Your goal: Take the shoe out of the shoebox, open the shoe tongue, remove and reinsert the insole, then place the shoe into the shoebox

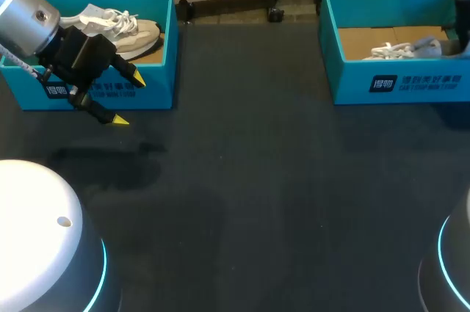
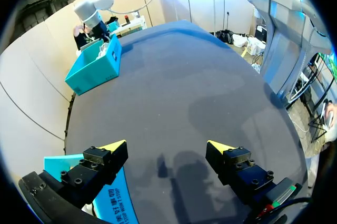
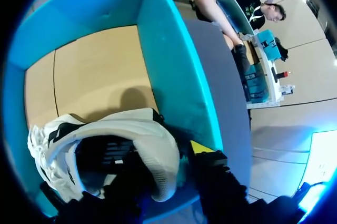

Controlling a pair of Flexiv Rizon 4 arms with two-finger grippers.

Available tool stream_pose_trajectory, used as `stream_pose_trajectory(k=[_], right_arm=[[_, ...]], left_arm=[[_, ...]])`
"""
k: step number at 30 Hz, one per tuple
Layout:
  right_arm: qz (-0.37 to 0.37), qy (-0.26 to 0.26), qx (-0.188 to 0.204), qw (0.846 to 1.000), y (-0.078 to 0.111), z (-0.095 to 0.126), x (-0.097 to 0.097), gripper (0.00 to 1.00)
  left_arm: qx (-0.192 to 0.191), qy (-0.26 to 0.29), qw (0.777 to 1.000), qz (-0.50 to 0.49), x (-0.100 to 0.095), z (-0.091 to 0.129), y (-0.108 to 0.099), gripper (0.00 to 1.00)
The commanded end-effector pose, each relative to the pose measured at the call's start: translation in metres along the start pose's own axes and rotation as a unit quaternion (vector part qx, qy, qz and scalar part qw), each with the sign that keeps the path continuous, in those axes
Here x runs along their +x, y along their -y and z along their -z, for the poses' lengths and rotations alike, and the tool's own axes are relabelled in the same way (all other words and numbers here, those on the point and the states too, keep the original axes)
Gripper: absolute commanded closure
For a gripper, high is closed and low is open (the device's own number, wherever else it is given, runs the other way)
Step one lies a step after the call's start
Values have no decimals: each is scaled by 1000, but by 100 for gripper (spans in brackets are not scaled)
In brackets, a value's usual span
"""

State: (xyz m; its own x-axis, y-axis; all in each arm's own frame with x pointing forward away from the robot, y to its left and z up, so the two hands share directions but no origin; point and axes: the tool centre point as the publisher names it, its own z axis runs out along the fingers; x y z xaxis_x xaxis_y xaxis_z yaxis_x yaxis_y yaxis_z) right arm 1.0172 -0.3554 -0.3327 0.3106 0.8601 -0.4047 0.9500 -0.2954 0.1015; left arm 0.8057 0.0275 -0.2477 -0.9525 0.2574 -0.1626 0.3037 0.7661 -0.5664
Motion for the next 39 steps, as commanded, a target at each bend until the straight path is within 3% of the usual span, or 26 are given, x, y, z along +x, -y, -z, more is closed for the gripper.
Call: stream_pose_trajectory(k=[1,24,25,26,27,32,36,39], right_arm=[[0,-5,3,1000,-1,-9,2,100],[7,-10,5,1000,4,-19,17,100],[8,-11,5,1000,5,-19,18,92],[9,-10,5,1000,5,-19,18,70],[8,-10,5,1000,5,-19,18,56],[2,-11,2,1000,4,-16,15,48],[5,-16,-1,1000,6,-11,16,50],[6,-23,0,1000,7,-9,17,36]], left_arm=[[-1,0,1000,0,1,0,0,0],[-1,0,1000,0,1,0,0,0],[-1,0,1000,0,1,0,0,0],[-1,0,1000,0,1,0,0,0],[-1,0,1000,0,1,0,0,0],[-1,0,1000,0,1,0,0,0],[-1,0,1000,0,1,0,0,0],[-1,0,1000,0,1,0,0,0]])
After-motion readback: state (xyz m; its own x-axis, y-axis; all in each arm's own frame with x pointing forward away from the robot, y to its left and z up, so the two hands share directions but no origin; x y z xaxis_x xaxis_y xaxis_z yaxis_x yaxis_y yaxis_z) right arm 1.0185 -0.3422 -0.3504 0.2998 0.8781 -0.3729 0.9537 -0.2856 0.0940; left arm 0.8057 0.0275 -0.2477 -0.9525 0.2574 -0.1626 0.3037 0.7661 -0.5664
